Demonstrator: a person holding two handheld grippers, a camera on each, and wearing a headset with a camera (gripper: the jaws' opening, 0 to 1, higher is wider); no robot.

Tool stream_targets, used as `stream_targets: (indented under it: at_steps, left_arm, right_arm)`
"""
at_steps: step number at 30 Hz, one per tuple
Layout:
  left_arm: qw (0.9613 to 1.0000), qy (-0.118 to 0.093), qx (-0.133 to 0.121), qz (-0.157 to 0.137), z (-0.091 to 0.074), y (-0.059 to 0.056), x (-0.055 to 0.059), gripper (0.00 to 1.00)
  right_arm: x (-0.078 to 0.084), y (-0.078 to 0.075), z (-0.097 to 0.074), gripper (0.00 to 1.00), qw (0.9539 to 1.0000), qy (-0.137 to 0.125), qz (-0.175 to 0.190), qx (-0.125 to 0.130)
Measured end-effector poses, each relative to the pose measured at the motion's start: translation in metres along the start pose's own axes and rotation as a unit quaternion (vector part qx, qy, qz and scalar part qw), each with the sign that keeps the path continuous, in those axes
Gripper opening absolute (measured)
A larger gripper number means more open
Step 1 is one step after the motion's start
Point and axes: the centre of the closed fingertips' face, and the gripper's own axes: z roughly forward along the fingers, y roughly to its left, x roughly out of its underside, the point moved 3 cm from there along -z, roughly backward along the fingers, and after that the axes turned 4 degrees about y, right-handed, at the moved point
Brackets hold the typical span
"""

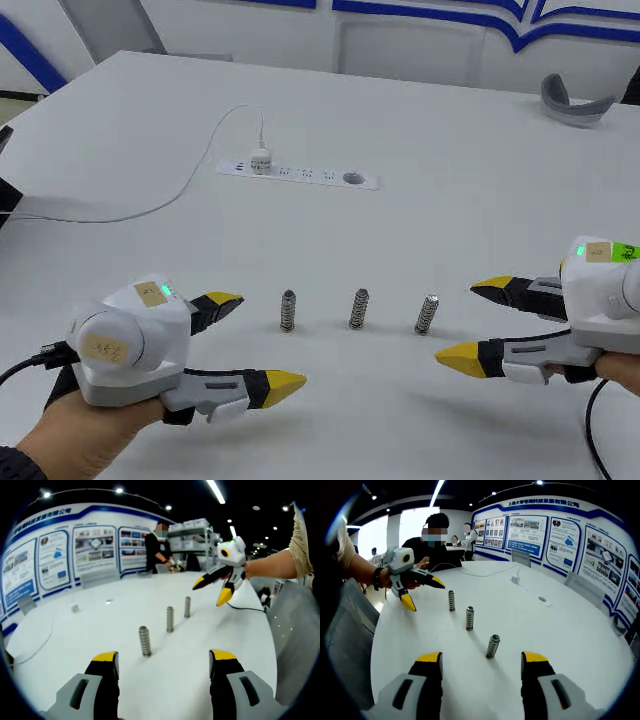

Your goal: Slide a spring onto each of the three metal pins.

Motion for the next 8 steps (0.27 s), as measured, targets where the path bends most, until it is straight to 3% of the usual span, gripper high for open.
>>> stream_targets:
  at_steps: [8]
  left_arm:
    - [1.0000, -0.001, -0.003, -0.004, -0.0022, -0.0017, 0.0017, 0.75]
  right_arm:
    - [0.0039, 0.0062, -0.0030, 0.67, 0.9997, -0.020, 0.007, 0.011]
